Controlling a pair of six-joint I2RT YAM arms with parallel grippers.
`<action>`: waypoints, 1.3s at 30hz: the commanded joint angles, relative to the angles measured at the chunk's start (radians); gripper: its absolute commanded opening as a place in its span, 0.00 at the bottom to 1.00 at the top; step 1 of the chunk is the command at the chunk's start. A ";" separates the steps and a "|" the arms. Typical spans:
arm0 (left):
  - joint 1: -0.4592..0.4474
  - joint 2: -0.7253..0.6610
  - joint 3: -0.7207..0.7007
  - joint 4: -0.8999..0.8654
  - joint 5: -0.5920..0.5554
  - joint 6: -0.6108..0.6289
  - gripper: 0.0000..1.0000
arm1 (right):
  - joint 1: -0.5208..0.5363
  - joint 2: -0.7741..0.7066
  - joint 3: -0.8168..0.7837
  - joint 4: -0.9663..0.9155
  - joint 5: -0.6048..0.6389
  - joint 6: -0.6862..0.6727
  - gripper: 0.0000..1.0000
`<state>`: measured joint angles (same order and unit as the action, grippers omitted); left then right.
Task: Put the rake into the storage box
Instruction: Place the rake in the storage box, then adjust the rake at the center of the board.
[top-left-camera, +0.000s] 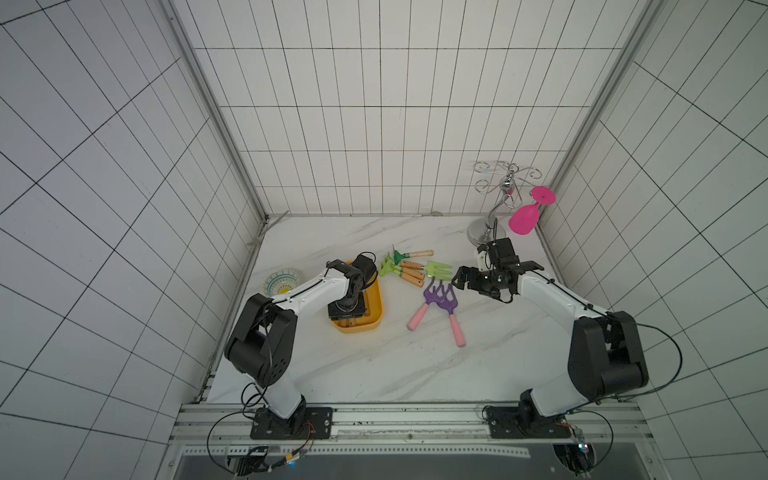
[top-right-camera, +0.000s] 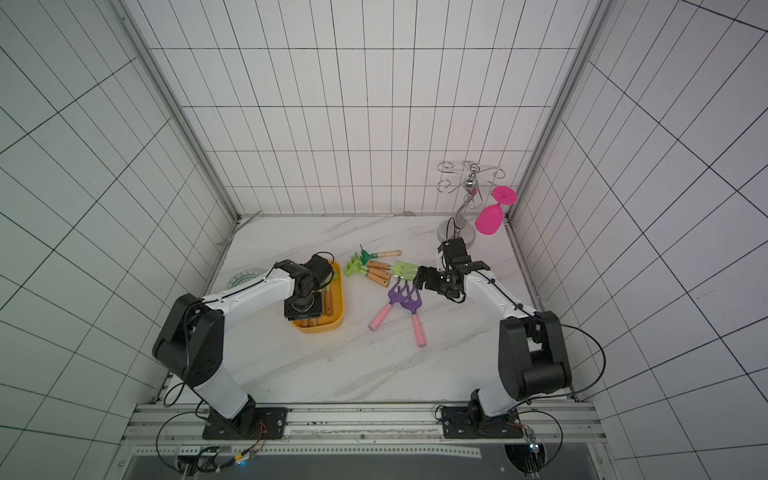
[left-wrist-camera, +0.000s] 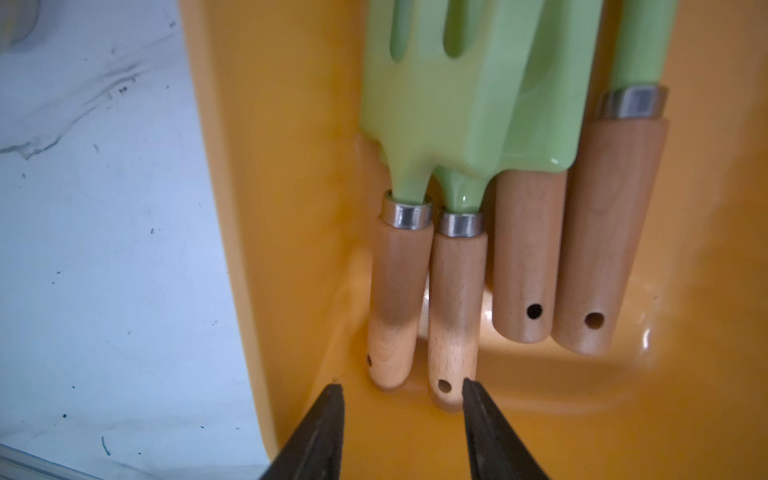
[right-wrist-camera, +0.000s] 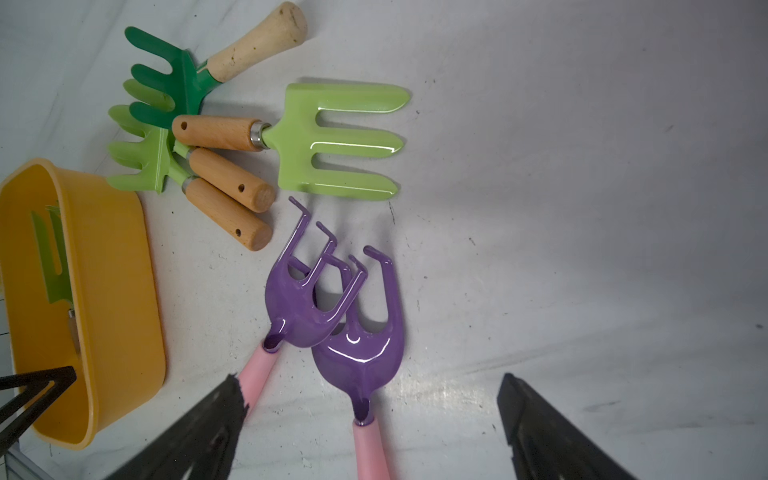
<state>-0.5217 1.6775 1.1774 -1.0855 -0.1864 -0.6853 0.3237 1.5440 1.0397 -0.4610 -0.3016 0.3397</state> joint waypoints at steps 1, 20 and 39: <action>-0.021 -0.064 0.060 -0.040 -0.075 0.000 0.53 | 0.052 0.016 0.070 -0.023 0.062 -0.047 0.97; 0.028 -0.188 0.083 0.201 -0.097 0.218 0.56 | 0.133 0.506 0.681 -0.253 0.305 -0.371 0.78; 0.082 -0.222 0.003 0.274 0.000 0.309 0.55 | 0.282 0.707 0.857 -0.325 0.324 -0.484 0.76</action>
<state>-0.4450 1.4727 1.1946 -0.8444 -0.2153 -0.3985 0.5884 2.2238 1.8610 -0.7551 -0.0151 -0.1078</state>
